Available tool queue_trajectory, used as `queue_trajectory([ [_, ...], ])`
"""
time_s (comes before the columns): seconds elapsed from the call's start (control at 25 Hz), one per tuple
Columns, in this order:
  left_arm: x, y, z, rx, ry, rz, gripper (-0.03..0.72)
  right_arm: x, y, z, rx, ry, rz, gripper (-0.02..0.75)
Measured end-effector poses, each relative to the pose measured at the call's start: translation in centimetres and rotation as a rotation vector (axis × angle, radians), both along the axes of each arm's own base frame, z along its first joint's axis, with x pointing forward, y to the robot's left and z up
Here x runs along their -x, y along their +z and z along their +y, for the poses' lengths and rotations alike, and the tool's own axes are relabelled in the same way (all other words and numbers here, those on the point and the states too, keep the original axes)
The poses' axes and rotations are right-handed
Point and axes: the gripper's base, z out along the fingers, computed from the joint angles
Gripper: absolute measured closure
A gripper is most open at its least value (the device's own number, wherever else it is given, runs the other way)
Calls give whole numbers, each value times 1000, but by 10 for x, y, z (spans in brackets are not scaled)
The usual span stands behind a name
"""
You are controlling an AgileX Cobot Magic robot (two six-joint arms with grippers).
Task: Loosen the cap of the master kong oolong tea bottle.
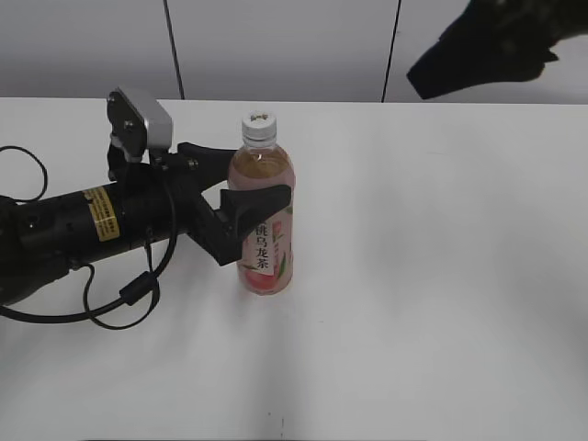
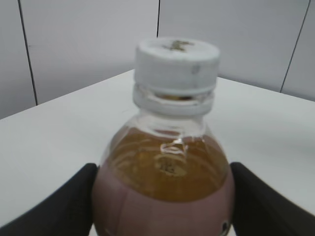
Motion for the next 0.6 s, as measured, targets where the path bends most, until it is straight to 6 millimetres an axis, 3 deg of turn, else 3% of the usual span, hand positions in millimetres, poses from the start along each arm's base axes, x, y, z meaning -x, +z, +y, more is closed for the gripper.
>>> queue_trajectory([
  [0.24,0,0,0,0,0,0,213,-22,15,35,58,151,50,319],
  [0.6,0,0,0,1,0,1,213,-67,6,90,78,248,45,332],
])
